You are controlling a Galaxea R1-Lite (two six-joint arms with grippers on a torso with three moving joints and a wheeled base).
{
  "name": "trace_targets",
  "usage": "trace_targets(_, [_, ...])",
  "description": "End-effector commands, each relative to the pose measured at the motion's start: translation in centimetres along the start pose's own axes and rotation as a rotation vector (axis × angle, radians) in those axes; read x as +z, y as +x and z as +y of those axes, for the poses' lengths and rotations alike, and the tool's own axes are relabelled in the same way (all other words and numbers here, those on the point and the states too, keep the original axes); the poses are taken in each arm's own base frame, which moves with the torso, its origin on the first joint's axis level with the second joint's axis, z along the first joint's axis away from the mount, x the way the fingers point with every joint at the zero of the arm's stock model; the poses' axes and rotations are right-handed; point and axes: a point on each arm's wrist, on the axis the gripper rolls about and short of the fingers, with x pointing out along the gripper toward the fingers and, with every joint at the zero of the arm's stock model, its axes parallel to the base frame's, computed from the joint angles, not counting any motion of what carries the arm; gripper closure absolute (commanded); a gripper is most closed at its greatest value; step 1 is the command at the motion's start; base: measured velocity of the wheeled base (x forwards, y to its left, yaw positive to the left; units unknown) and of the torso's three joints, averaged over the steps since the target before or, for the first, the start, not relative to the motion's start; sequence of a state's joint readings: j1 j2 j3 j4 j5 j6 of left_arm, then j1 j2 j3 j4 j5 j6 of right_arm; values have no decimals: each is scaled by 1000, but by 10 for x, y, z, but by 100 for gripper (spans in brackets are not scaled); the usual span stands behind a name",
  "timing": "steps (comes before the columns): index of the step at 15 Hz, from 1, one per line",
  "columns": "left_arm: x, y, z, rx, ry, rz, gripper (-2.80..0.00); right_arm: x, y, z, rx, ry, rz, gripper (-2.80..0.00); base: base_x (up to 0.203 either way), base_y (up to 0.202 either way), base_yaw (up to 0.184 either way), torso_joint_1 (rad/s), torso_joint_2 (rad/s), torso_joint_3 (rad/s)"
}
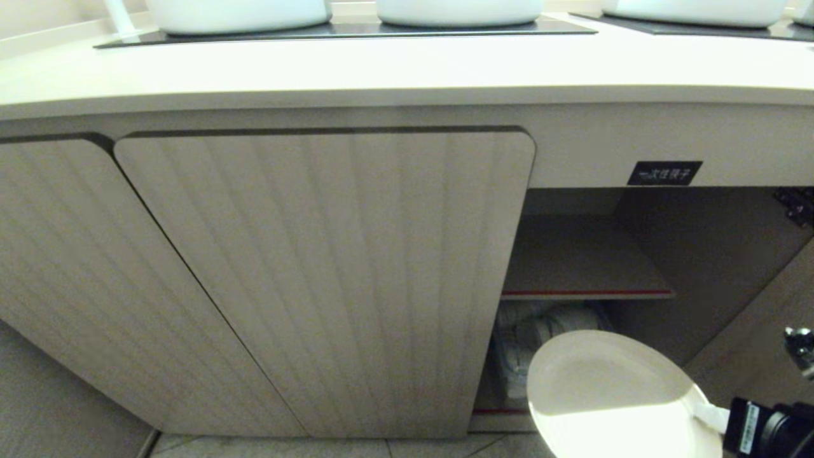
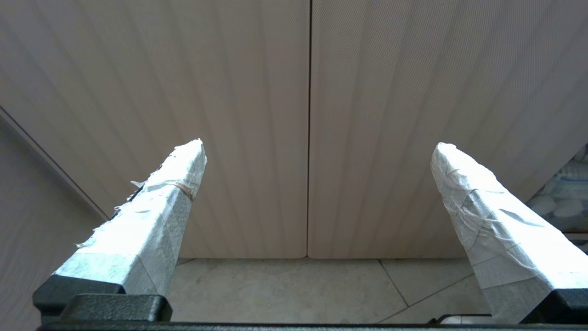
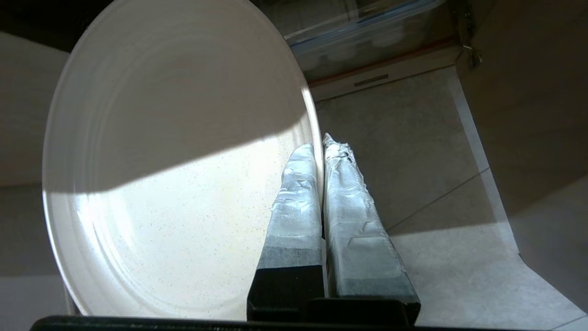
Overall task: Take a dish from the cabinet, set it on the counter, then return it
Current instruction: Place it on the table
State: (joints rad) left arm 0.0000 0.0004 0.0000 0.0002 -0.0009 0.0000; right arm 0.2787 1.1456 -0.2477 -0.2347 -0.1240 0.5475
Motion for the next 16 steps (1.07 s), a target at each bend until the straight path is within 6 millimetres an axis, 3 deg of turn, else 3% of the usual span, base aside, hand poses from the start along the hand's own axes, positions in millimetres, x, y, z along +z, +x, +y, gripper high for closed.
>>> trace_targets(1, [0, 0, 0, -1, 0, -1, -280, -1, -1, 1, 9, -13, 0, 0, 0, 0, 0, 0, 0, 0])
trace_targets(16, [0, 0, 0, -1, 0, -1, -280, -10, -11, -4, 41, -42, -17, 0, 0, 0, 0, 0, 0, 0])
